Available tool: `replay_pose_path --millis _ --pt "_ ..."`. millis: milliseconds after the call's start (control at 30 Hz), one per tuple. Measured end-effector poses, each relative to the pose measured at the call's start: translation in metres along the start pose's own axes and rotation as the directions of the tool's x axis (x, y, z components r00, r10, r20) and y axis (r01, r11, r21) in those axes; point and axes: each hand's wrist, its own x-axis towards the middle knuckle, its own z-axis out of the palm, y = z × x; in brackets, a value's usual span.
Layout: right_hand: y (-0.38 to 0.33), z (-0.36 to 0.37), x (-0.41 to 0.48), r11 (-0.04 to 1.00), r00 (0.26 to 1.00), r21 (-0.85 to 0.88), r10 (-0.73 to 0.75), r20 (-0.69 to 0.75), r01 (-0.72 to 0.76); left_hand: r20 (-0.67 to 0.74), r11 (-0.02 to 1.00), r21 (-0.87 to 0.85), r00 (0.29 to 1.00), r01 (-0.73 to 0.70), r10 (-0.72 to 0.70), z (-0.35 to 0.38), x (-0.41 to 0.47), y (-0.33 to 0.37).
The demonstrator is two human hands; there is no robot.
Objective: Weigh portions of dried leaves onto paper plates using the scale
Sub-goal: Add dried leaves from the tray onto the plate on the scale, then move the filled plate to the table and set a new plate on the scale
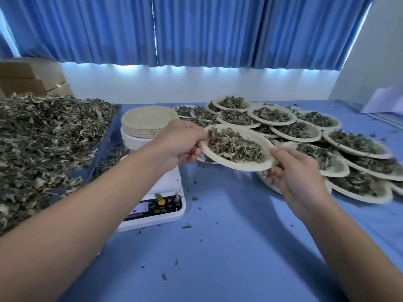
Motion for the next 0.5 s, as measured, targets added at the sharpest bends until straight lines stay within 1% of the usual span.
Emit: replay_pose_path --millis 100,267,367,500 --pt "-0.004 -0.025 -0.005 0.998 0.998 0.057 -0.025 -0.051 0.028 0.063 0.996 -0.065 0.997 0.058 -0.054 0.030 0.013 0.010" --pt "-0.012 -0.069 0.006 0.998 0.981 0.014 -0.056 -0.183 0.059 0.152 0.989 -0.113 0.985 0.093 -0.076 0.090 0.037 0.018" --pt "-0.023 -0.096 0.027 0.994 0.962 -0.093 -0.086 -0.258 0.064 0.173 0.987 -0.135 0.983 0.083 -0.059 0.125 0.054 0.027" --pt "-0.046 -0.127 0.073 0.953 0.932 -0.298 -0.161 -0.326 0.060 0.200 0.988 -0.140 0.979 0.062 -0.033 0.160 0.079 0.045"
